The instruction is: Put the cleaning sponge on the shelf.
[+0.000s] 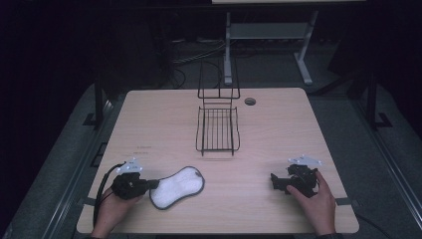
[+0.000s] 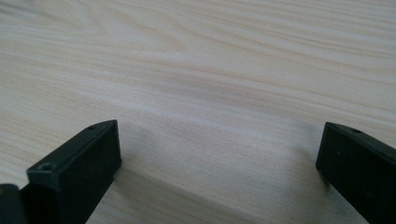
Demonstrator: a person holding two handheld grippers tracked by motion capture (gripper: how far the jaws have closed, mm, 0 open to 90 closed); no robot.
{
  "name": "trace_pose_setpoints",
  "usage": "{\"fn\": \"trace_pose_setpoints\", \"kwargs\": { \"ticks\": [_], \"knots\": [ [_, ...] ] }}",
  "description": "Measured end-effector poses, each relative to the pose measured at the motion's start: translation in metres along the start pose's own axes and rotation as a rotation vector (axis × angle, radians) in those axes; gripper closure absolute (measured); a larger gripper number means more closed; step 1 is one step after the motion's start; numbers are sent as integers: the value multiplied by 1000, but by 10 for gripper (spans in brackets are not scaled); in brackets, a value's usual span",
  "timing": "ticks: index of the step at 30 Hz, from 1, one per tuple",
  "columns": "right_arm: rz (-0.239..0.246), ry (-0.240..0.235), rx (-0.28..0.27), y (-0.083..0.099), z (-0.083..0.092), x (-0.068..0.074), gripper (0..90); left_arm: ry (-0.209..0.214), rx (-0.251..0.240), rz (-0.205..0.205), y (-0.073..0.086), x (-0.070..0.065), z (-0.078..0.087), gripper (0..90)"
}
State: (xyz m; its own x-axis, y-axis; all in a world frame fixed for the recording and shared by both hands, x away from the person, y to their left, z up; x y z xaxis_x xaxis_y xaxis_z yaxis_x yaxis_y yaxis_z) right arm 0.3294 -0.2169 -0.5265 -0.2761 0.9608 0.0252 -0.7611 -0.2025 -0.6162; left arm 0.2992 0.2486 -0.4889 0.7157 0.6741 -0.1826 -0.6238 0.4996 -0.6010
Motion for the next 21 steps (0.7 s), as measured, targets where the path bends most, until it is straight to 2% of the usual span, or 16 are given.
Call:
{"fn": "trace_pose_setpoints", "kwargs": {
  "ticks": [5, 8, 11, 17, 20, 21],
  "knots": [
    [0, 0, 0, 0, 0, 0, 0, -6, -44, 13, -7, 1, 7, 883],
    [0, 0, 0, 0, 0, 0, 0, -4, -56, 19, -10, 1, 8, 812],
    [0, 0, 0, 0, 0, 0, 0, -2, -73, 18, -14, -1, 7, 706],
    [0, 0, 0, 0, 0, 0, 0, 13, -71, 2, -23, -2, 0, 473],
    [0, 0, 0, 0, 0, 0, 0, 23, -72, -13, -26, -4, -4, 375],
    [0, 0, 0, 0, 0, 0, 0, 23, -71, -20, -28, -4, -6, 375]
  ]
}}
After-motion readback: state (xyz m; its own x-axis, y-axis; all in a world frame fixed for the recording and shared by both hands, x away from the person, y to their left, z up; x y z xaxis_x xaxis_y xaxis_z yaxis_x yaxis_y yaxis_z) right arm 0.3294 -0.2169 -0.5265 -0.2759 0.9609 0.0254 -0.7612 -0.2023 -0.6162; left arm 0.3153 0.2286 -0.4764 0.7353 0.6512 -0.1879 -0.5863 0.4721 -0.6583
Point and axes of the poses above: each handheld gripper's, and its own axes: z roughly backward along the jaws, y roughly out of its underside, x roughly to its left, the point moved 6 cm from there along -z, roughly forward along the jaws, and after that the axes turned 6 degrees about x, right-handed, at the moved point
